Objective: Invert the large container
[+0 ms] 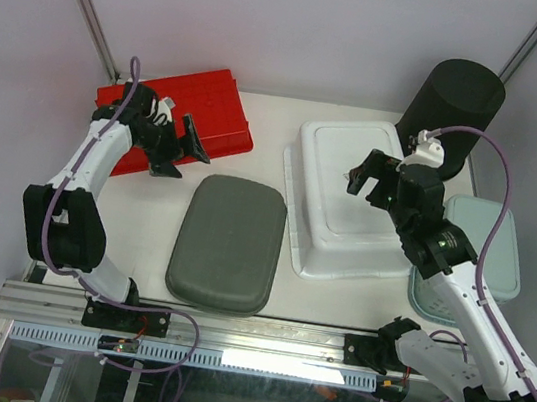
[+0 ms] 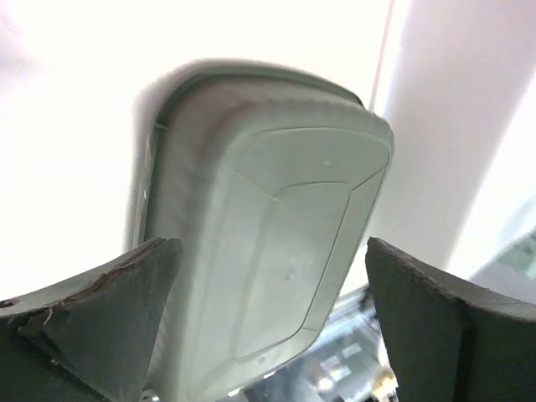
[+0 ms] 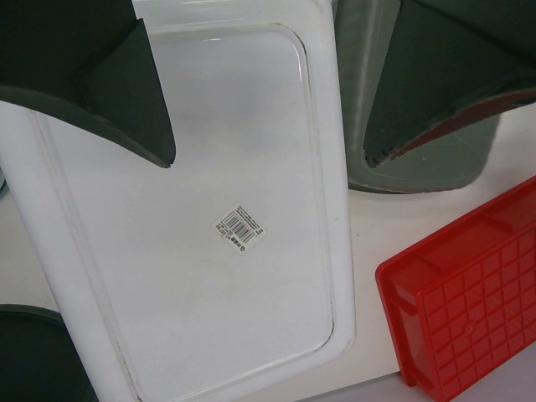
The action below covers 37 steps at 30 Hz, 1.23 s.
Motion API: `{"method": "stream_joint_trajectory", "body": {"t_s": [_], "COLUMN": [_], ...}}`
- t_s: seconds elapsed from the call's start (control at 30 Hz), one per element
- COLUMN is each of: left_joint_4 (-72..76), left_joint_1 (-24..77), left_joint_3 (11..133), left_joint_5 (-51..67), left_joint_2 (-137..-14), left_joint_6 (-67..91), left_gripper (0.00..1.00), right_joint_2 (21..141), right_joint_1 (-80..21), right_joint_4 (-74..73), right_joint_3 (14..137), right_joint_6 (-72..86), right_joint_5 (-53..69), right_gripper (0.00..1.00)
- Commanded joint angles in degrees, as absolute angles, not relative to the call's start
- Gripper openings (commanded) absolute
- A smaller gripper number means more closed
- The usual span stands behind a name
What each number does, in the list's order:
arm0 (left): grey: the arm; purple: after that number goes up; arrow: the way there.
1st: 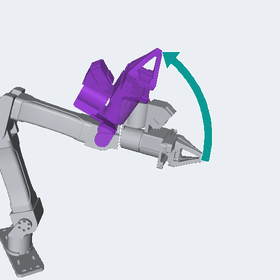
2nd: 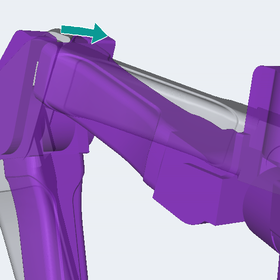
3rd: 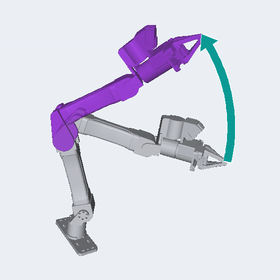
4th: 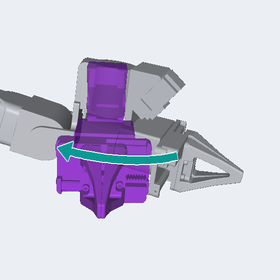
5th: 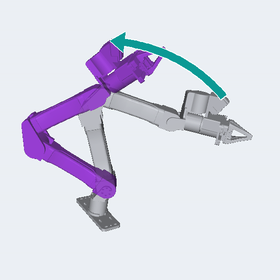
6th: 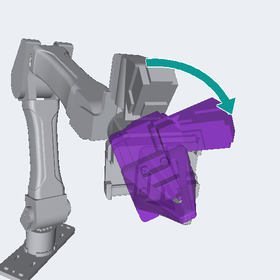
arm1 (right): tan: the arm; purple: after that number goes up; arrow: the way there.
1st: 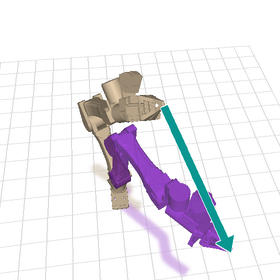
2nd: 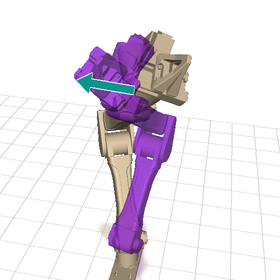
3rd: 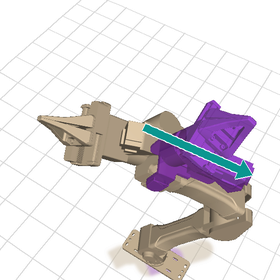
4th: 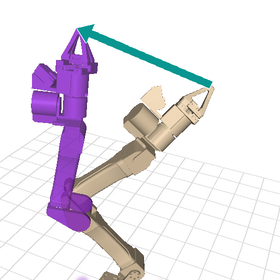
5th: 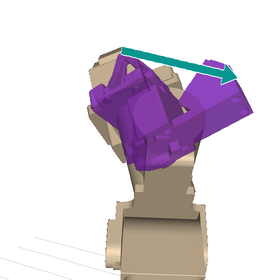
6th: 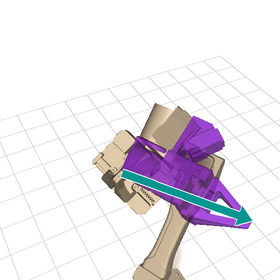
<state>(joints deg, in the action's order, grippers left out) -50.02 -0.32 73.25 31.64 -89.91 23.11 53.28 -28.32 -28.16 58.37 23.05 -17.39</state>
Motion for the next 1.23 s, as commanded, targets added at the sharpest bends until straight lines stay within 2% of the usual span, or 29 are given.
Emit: {"method": "stream_joint_trajectory", "body": {"t_s": [0.0, 0.23, 0.4, 0.57, 0.67, 0.8, 0.9, 1.2], "left_joint_4": [-58.7, -50.2, -45.2, -39.0, -35.4, -30.9, -28.8, -25.2], "left_joint_1": [0.0, 1.6, 13.0, 21.6, 24.0, 24.9, 24.9, 24.9], "left_joint_3": [84.1, 90.9, 95.2, 92.9, 90.1, 85.7, 83.8, 85.8], "left_joint_5": [12.7, 7.8, 0.7, 5.4, 7.5, 7.7, 7.6, 5.8], "left_joint_2": [-87.4, -82.3, -81.0, -81.5, -81.5, -79.5, -78.2, -78.7], "left_joint_6": [17.1, 20.2, 21.2, 20.5, 19.3, 17.7, 17.1, 18.7], "left_gripper": [0.99, 0.99, 0.99, 0.99, 0.99, 0.99, 0.99, 0.99], "right_joint_2": [54.4, 60.7, 67.7, 70.2, 68.9, 67.2, 65.9, 66.7], "right_joint_1": [-28.1, -28.0, -28.0, -28.1, -28.1, -28.1, -28.1, -28.1], "right_joint_4": [-26.0, -30.2, -38.3, -43.1, -42.3, -38.9, -36.1, -37.8], "right_joint_3": [59.3, 64.7, 72.2, 75.1, 73.1, 72.3, 72.7, 71.4], "right_joint_6": [23.3, 23.9, 28.8, 34.6, 32.0, 24.0, 19.9, 27.2], "right_joint_5": [-18.2, -16.6, -19.8, -29.5, -34.7, -43.7, -46.0, -45.0], "right_gripper": [0.99, 0.99, 0.99, 0.99, 0.99, 0.99, 0.99, 0.99]}}
